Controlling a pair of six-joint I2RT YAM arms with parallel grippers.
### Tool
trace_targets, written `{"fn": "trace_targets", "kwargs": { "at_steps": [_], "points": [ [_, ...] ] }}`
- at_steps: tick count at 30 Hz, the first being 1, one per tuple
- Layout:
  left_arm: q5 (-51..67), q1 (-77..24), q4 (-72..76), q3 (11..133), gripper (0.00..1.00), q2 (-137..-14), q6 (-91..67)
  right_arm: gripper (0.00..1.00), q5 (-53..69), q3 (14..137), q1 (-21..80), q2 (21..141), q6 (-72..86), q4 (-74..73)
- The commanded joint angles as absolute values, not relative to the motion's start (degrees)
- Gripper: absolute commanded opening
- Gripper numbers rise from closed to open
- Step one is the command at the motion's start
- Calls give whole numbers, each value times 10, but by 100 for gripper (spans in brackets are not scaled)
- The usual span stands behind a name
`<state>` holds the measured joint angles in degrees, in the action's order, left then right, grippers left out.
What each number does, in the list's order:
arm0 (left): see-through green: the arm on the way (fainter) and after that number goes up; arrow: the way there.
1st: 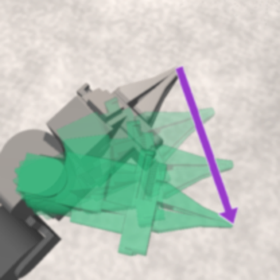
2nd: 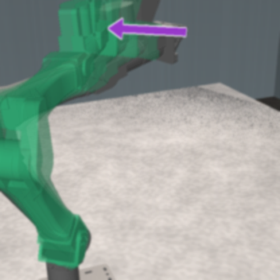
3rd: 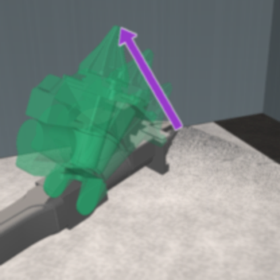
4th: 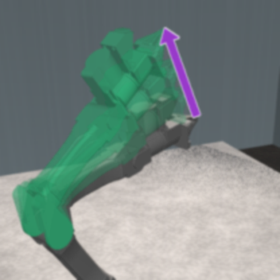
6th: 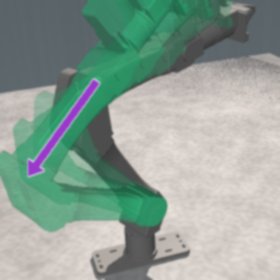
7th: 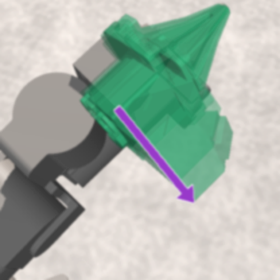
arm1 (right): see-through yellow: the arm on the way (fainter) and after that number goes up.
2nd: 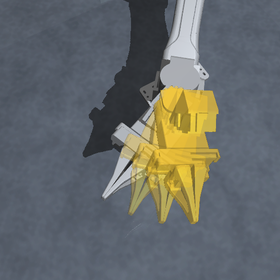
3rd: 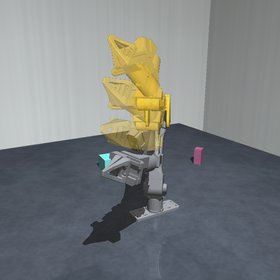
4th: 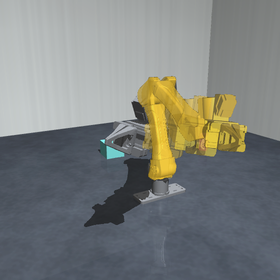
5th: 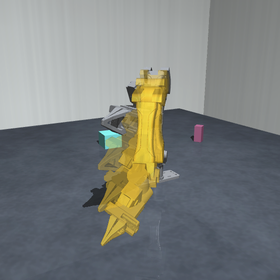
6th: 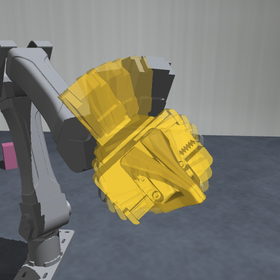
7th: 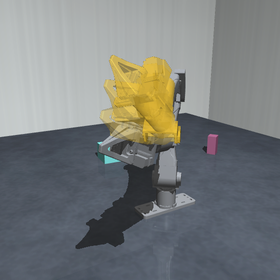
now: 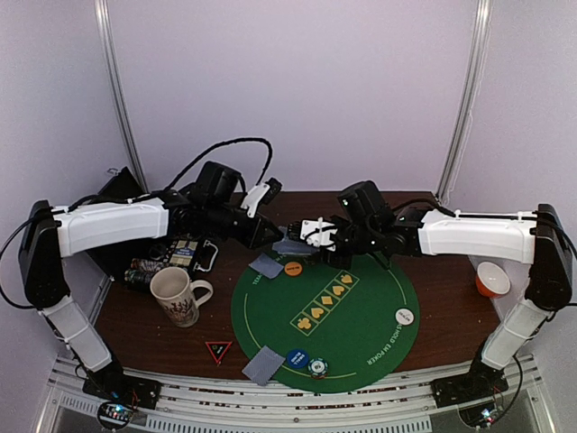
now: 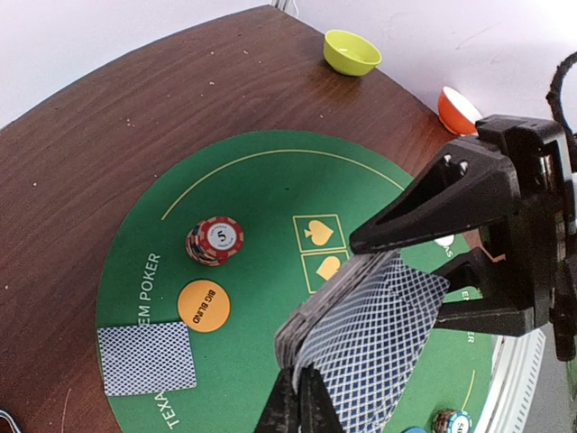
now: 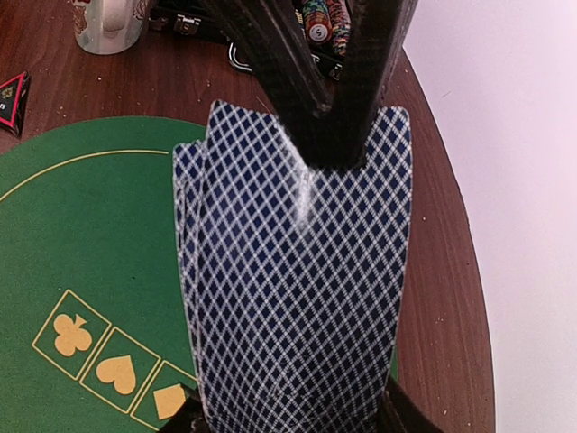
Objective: Distribute texas hold em gaming equipment
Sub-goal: Pick up the poker card from the face-down deck piles.
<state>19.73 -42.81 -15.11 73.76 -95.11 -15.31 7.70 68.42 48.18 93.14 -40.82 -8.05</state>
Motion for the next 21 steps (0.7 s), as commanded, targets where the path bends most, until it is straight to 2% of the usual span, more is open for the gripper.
{"fn": "trace_targets", "kwargs": {
  "at_steps": [1, 11, 17, 21],
  "points": [
    [182, -426, -150, 732, 1, -924, -147, 45, 71, 691, 480, 927, -410, -76],
    [196, -426, -169, 742, 0, -909, -134, 45, 69, 689, 474, 929, -410, -74],
    [211, -427, -163, 743, 12, -926, -135, 45, 72, 693, 474, 927, -410, -75],
    [216, -426, -161, 748, 27, -932, -138, 45, 72, 691, 474, 925, -410, -76]
  ]
}}
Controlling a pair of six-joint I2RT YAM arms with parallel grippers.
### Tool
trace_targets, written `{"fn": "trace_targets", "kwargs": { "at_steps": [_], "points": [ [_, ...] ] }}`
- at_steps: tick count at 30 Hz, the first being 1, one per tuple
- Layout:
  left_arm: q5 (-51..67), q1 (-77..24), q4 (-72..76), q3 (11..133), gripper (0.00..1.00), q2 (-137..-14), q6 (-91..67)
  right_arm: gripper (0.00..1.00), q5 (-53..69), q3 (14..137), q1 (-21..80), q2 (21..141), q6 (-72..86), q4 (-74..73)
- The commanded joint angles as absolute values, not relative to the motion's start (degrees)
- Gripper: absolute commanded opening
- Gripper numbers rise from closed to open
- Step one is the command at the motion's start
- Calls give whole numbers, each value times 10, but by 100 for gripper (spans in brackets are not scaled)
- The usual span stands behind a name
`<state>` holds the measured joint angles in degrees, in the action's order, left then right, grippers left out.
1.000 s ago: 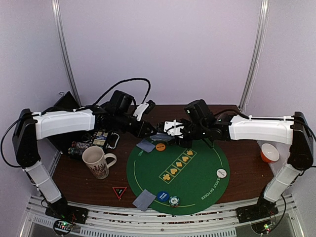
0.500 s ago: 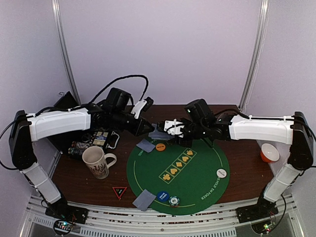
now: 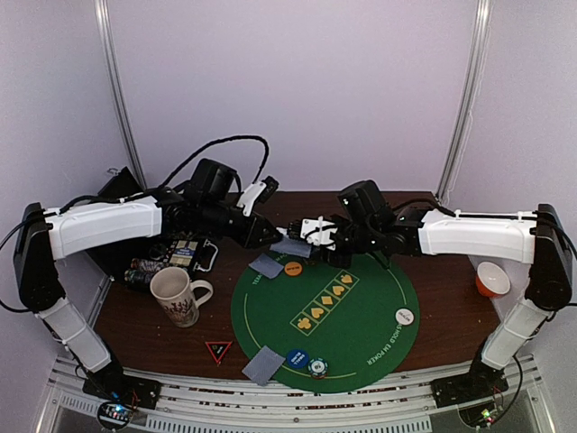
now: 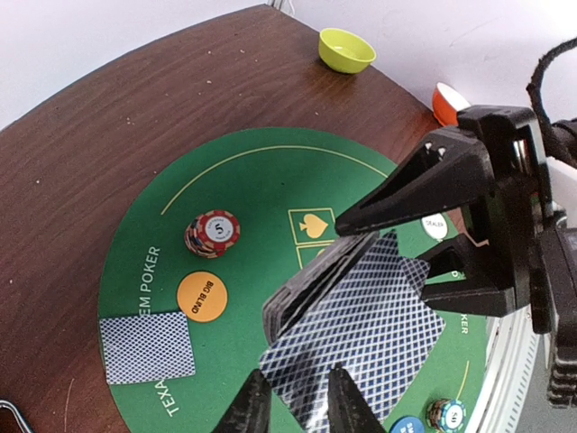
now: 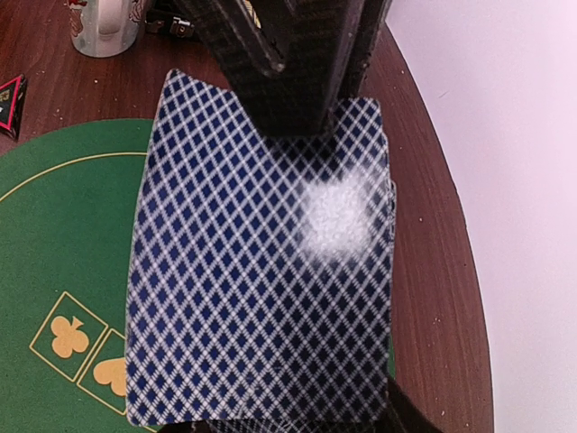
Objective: Distribute texas hold em gaming equipment
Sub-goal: Pick up the poker card from the face-down deck piles.
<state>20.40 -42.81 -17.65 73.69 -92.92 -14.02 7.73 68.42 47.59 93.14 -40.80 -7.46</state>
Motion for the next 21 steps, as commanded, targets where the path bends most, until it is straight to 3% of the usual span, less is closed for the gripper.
{"fn": "trace_targets", "kwargs": {
  "at_steps": [1, 5, 12, 21],
  "points": [
    [216, -427, -161, 749, 27, -931, -138, 45, 72, 690, 474, 925, -410, -76],
    [200, -426, -164, 745, 20, -919, -138, 45, 72, 690, 473, 925, -411, -75],
    [218, -426, -174, 745, 0, -919, -138, 45, 72, 690, 473, 925, -412, -74],
    [214, -426, -188, 747, 0, -899, -130, 45, 69, 685, 470, 922, -412, -70]
  ]
}}
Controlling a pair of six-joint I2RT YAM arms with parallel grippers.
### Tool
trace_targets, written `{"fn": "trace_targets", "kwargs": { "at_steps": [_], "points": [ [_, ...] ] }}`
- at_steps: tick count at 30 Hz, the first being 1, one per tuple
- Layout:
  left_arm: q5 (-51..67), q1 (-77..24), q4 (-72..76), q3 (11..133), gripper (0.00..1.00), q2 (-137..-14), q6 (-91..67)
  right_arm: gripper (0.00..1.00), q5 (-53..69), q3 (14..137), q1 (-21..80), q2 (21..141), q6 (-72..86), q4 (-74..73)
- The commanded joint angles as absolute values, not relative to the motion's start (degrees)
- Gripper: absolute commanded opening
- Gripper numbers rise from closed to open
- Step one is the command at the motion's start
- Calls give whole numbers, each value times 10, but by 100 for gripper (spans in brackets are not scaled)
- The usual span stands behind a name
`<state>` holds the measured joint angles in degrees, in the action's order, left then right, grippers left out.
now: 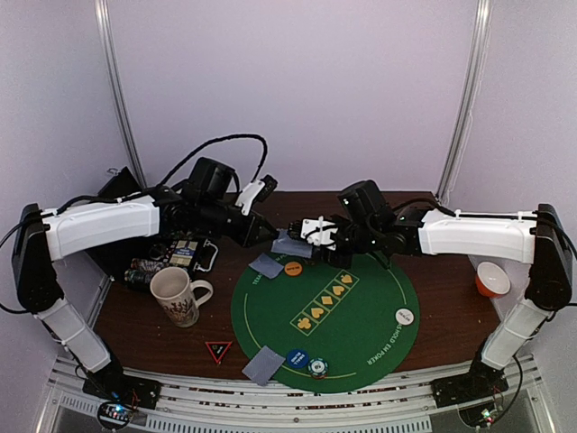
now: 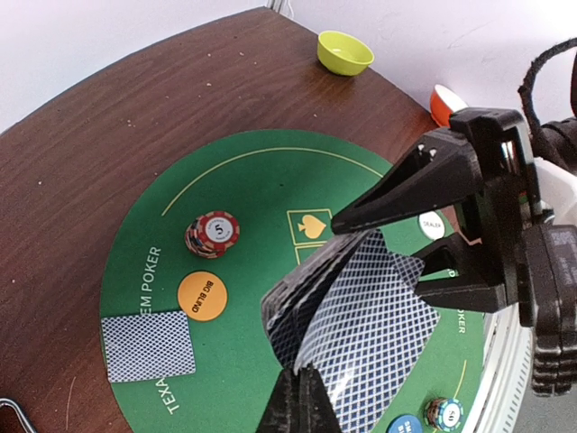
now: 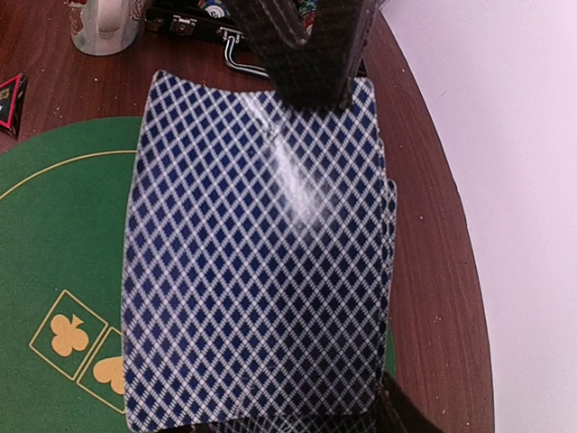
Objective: Distribute texas hold em gaming equipment
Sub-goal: Pick up the poker card from the face-down deck piles.
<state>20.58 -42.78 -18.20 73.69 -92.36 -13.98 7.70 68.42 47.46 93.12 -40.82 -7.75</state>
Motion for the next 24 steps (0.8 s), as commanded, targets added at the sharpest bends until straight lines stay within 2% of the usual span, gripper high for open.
{"fn": "trace_targets", "kwargs": {
  "at_steps": [1, 8, 24],
  "points": [
    [218, -426, -190, 746, 0, -897, -127, 45, 69, 685, 469, 922, -412, -70],
    [230, -426, -182, 744, 0, -888, -113, 45, 71, 684, 466, 923, -412, -68],
    [209, -422, -173, 779, 0, -952, -134, 45, 79, 686, 466, 918, -409, -70]
  ]
}}
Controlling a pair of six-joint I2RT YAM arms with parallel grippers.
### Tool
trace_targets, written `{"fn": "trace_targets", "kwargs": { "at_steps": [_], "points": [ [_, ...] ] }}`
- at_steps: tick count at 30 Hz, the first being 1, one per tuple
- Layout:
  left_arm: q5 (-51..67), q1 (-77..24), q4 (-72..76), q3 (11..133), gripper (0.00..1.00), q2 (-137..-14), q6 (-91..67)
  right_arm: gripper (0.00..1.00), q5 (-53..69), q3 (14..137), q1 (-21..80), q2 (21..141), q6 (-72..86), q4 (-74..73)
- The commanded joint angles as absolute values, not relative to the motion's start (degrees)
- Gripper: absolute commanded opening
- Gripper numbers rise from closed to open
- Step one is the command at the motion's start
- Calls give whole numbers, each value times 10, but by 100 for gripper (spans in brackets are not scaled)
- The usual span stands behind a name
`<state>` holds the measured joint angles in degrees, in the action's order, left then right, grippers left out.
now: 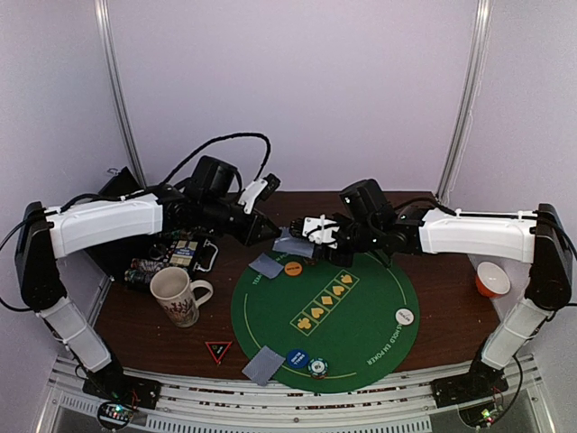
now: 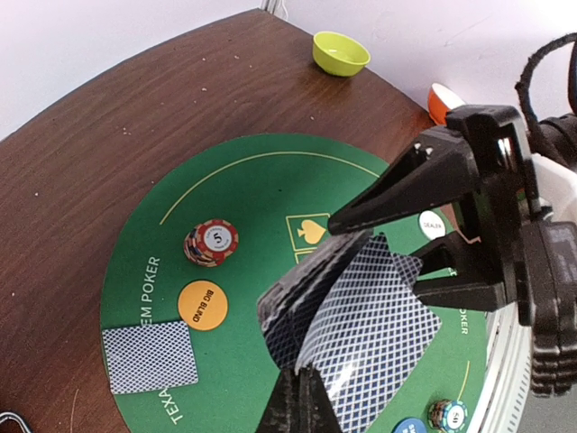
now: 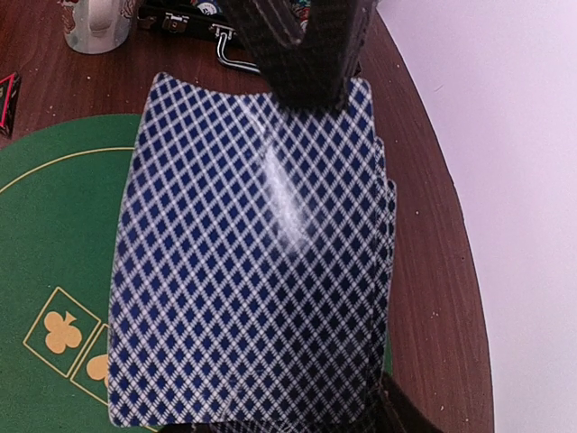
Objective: Distribute texas hold em gaming equipment
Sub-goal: Pick up the poker card from the face-down deck piles.
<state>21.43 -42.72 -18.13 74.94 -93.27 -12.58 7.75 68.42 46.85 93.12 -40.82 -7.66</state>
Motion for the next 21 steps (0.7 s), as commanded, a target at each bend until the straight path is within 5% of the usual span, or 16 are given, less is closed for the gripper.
{"fn": "trace_targets", "kwargs": {
  "at_steps": [1, 15, 21],
  "points": [
    [209, -422, -176, 784, 0, -956, -139, 45, 80, 686, 466, 918, -408, -69],
    [203, -420, -196, 800, 3, -967, -154, 45, 103, 685, 461, 913, -388, -62],
    [201, -419, -198, 803, 15, -965, -155, 45, 109, 689, 458, 917, -382, -64]
  ]
}}
